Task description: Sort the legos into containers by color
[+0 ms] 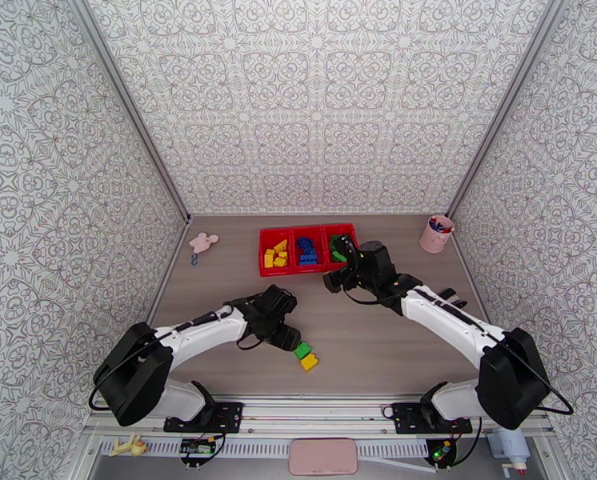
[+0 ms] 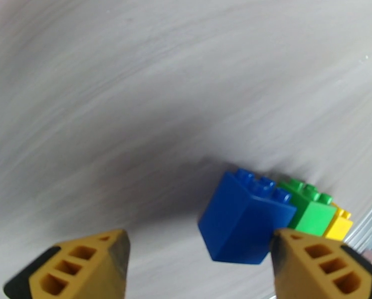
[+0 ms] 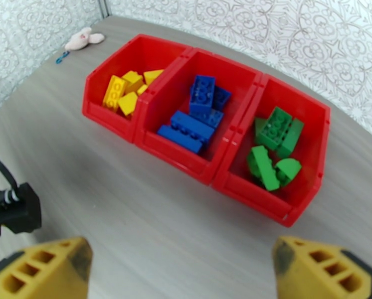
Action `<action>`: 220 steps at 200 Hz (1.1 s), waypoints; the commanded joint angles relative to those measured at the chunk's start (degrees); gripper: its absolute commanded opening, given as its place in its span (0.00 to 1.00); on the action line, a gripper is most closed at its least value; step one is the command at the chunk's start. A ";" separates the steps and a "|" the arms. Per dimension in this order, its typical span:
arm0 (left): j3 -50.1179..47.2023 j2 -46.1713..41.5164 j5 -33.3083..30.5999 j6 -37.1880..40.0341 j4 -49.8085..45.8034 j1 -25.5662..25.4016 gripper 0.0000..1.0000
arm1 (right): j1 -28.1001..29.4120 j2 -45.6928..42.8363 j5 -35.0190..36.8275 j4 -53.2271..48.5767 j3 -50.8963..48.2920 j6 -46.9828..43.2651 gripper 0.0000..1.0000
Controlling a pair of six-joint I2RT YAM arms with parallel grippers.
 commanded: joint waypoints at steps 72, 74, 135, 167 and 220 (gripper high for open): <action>-1.60 -9.82 -6.45 1.57 3.64 1.72 0.78 | -0.36 -0.52 -2.36 -2.17 2.15 0.15 0.99; -1.60 -9.87 -6.19 1.92 3.76 1.65 0.78 | -0.42 -0.60 -2.42 -2.21 2.03 0.21 0.99; 2.29 -1.72 -1.31 6.81 1.96 -0.67 0.79 | -0.43 -1.68 -2.47 -2.64 0.76 0.69 0.99; 4.68 4.17 -0.82 6.35 -0.51 -1.90 0.77 | -0.42 -1.97 -1.97 -2.65 0.45 0.96 1.00; 7.58 10.57 -0.46 6.44 -2.50 -2.55 0.70 | -0.41 -2.59 -1.96 -2.83 0.35 0.43 1.00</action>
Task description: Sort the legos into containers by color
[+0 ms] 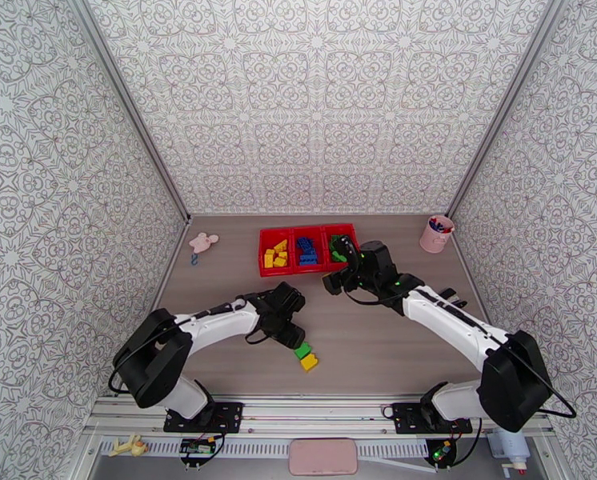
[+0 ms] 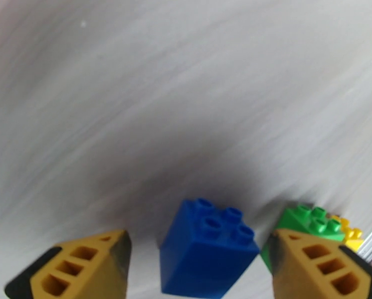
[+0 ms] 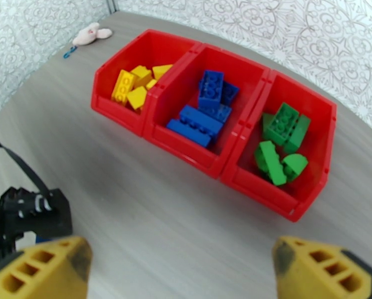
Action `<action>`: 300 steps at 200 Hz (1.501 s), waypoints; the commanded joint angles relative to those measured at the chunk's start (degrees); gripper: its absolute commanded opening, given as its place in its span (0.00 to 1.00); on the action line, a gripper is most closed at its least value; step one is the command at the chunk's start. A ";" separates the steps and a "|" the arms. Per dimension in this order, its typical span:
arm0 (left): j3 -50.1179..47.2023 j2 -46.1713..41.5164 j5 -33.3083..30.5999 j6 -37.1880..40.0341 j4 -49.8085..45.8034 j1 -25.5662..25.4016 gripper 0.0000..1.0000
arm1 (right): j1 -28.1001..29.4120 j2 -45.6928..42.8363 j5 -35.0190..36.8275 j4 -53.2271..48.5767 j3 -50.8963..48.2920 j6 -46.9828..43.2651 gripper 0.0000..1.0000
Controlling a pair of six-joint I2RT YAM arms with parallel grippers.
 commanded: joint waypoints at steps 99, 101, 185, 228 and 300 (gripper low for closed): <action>-0.52 0.49 -1.32 -2.41 -1.16 -0.99 0.38 | -0.43 -1.32 -1.06 -2.96 2.57 -0.98 1.00; -0.57 0.41 -1.38 -2.50 -1.04 -0.98 0.38 | -0.44 -1.35 -1.08 -3.02 2.56 -0.96 1.00; -1.15 -4.83 -5.44 -5.02 2.25 -1.02 0.18 | -0.42 -5.96 0.25 -3.48 -0.42 0.70 1.00; -3.54 -11.37 -10.81 -7.31 11.40 -0.75 0.18 | -0.44 -7.59 -1.31 -4.27 -0.60 0.41 1.00; -4.07 -18.15 -14.27 -15.06 23.28 8.57 0.18 | -0.11 -6.79 -11.40 -3.26 1.19 1.16 1.00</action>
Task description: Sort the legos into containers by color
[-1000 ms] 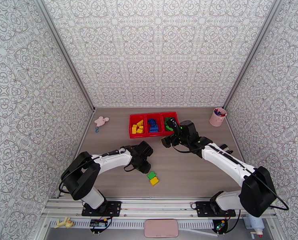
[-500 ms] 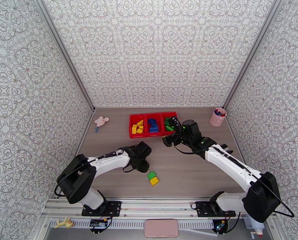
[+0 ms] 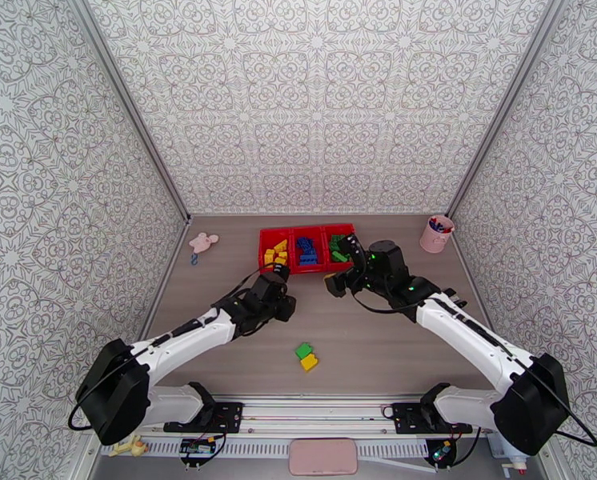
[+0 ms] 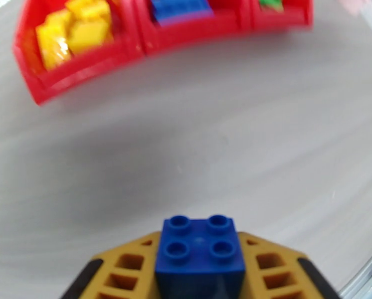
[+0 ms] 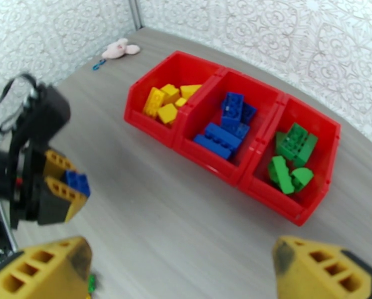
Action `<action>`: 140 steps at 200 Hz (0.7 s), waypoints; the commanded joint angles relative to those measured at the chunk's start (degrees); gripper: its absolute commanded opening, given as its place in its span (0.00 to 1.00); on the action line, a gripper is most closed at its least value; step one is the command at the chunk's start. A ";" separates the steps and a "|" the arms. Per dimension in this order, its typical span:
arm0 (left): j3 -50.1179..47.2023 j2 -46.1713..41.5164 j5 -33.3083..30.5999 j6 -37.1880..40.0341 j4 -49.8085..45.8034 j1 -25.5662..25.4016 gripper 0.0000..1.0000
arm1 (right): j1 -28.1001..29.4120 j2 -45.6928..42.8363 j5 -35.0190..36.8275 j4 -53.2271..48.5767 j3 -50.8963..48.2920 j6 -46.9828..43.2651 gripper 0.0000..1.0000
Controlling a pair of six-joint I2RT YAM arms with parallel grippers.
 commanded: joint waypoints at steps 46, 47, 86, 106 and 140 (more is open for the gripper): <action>6.71 2.59 6.42 -7.56 3.64 14.14 0.18 | 1.29 2.63 -5.12 2.85 2.26 3.99 1.00; 6.93 2.78 6.49 -7.73 3.55 14.41 0.18 | 1.31 2.60 -5.10 2.83 2.30 4.02 1.00; 16.44 10.22 13.93 -10.97 -1.32 20.44 0.17 | 2.19 3.33 -4.90 3.73 2.76 5.63 1.00; 21.69 14.05 14.74 -10.80 -4.80 21.35 0.17 | 2.27 3.04 -4.17 3.69 2.37 5.81 1.00; 27.37 18.68 17.79 -11.68 -5.60 21.08 0.17 | 2.20 1.93 1.74 2.99 1.37 6.81 1.00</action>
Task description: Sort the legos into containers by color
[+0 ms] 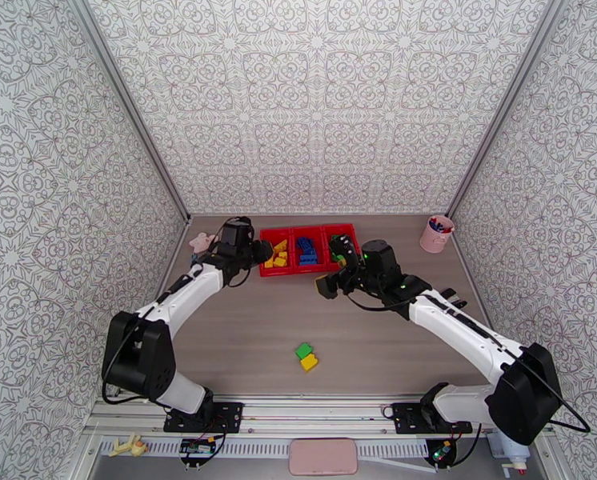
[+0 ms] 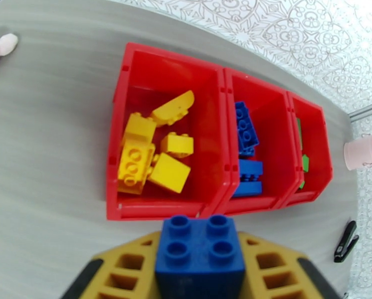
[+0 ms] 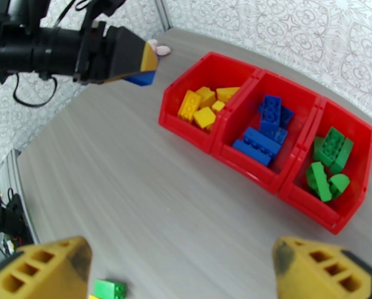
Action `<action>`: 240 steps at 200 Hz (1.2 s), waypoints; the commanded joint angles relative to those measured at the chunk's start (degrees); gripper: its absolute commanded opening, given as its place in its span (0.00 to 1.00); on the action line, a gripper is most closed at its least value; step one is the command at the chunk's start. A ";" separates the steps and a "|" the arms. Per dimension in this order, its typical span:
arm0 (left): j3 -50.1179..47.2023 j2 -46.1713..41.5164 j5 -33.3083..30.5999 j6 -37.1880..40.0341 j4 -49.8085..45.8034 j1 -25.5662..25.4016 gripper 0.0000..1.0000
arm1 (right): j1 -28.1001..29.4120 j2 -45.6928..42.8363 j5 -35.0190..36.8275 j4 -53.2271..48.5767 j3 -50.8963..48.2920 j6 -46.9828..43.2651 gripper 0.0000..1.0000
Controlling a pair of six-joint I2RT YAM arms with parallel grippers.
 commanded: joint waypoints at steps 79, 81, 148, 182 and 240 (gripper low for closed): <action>11.04 10.70 4.04 -2.84 3.17 -5.21 0.17 | -0.03 -2.98 10.81 0.12 -1.46 3.87 1.00; 11.19 10.87 4.00 -2.93 3.42 -5.42 0.17 | -0.03 -2.99 10.88 0.15 -1.41 3.85 1.00; 15.88 14.57 3.11 -3.82 5.08 -9.68 0.18 | -0.28 -3.12 11.50 0.43 -2.27 4.08 1.00; 16.76 15.56 2.91 -4.36 4.97 -10.30 0.17 | -0.73 -3.34 12.37 0.45 -1.78 4.26 1.00; 22.97 21.17 4.36 -7.33 4.45 -9.86 0.17 | -1.52 -7.24 15.37 -0.79 -3.82 5.59 1.00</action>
